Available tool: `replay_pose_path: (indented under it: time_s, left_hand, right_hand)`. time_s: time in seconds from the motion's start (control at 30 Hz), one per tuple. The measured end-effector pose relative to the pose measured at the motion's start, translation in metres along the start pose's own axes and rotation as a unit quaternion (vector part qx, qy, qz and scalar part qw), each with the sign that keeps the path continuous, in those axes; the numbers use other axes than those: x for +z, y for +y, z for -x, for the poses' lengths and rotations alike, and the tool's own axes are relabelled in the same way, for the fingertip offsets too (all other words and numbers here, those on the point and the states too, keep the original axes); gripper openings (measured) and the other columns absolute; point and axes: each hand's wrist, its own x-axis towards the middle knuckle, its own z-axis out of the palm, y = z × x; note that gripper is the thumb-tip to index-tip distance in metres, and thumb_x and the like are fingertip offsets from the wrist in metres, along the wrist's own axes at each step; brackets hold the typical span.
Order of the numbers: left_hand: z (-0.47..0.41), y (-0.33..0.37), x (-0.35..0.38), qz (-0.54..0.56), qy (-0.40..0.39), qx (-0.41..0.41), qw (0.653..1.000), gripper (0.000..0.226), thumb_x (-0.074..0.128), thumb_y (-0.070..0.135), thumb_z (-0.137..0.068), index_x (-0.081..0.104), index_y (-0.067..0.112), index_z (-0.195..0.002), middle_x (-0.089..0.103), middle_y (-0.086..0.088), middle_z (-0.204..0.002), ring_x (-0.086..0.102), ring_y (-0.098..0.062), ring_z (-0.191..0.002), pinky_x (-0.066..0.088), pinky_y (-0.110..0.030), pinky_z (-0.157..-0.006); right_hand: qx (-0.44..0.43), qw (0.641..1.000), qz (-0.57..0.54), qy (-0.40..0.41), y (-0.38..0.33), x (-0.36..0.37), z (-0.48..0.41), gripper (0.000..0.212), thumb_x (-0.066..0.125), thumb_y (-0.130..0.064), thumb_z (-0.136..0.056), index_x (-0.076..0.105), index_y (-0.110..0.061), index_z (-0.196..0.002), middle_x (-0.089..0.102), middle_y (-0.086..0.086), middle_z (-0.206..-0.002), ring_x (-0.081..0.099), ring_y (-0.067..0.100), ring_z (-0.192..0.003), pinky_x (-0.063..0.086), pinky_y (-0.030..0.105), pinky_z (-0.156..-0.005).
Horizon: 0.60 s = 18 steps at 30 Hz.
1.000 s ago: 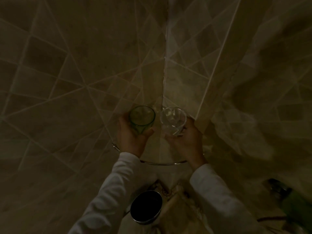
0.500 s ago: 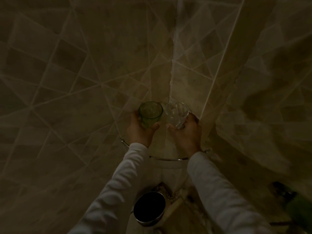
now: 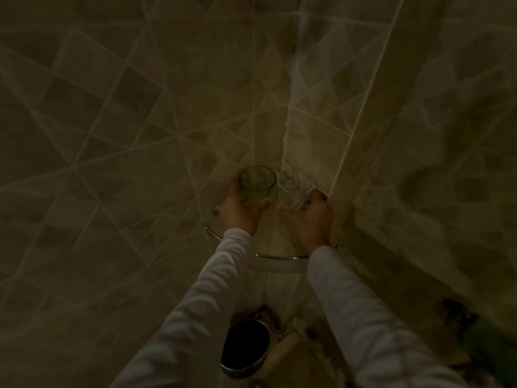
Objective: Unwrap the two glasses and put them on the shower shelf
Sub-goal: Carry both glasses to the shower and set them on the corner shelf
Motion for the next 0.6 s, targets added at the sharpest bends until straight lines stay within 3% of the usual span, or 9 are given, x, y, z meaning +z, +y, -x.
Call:
replay_pose_path:
  time_s: [0.1,0.23,0.4,0.53,0.6]
  left_hand:
    - [0.002,-0.003,0.001,-0.023,0.001,0.004,1.0,0.096,0.093,0.037,-0.061,0.045,0.022,-0.143,0.068,-0.007,-0.123,0.066,-0.025,-0.105,0.048,-0.028,-0.084]
    - [0.002,-0.009,-0.003,-0.019,-0.022,-0.051,0.998,0.076,0.092,0.034,-0.064,0.056,0.008,-0.126,0.07,-0.014,-0.111,0.067,-0.034,-0.102,0.056,-0.047,-0.09]
    - [0.007,-0.014,-0.011,-0.062,-0.063,-0.064,0.994,0.077,0.089,0.028,-0.071,0.054,0.002,-0.133,0.067,-0.018,-0.124,0.062,-0.035,-0.115,0.051,-0.048,-0.098]
    - [0.024,-0.011,-0.016,-0.109,-0.05,-0.007,0.993,0.066,0.082,0.028,-0.079,0.055,0.001,-0.131,0.064,-0.019,-0.125,0.062,-0.035,-0.113,0.054,-0.046,-0.095]
    - [0.035,-0.011,-0.016,-0.137,-0.048,0.019,0.989,0.062,0.077,0.03,-0.084,0.054,0.003,-0.134,0.062,-0.019,-0.127,0.062,-0.035,-0.114,0.053,-0.041,-0.094]
  right_hand:
    - [0.011,1.0,-0.002,-0.004,0.003,-0.001,0.0,0.071,0.086,-0.057,-0.061,0.065,-0.023,-0.12,0.075,-0.001,-0.112,0.073,0.021,-0.103,0.062,0.039,-0.088]
    - [0.011,1.0,-0.026,-0.008,0.008,-0.003,-0.001,0.068,0.084,-0.057,-0.06,0.067,-0.022,-0.116,0.078,-0.003,-0.104,0.075,0.019,-0.097,0.062,0.04,-0.085]
    - [0.014,0.998,-0.049,-0.029,0.013,-0.013,0.008,0.054,0.085,-0.047,-0.069,0.068,-0.016,-0.11,0.077,-0.001,-0.097,0.074,0.019,-0.091,0.061,0.044,-0.086]
    - [-0.046,0.999,0.01,-0.011,0.016,-0.024,0.023,0.04,0.08,-0.034,-0.081,0.065,-0.014,-0.112,0.074,0.003,-0.098,0.072,0.024,-0.092,0.054,0.027,-0.08]
    - [-0.108,0.993,0.05,0.0,0.015,-0.029,0.036,0.04,0.078,-0.026,-0.084,0.066,-0.012,-0.12,0.073,0.007,-0.108,0.07,0.027,-0.099,0.049,0.024,-0.079]
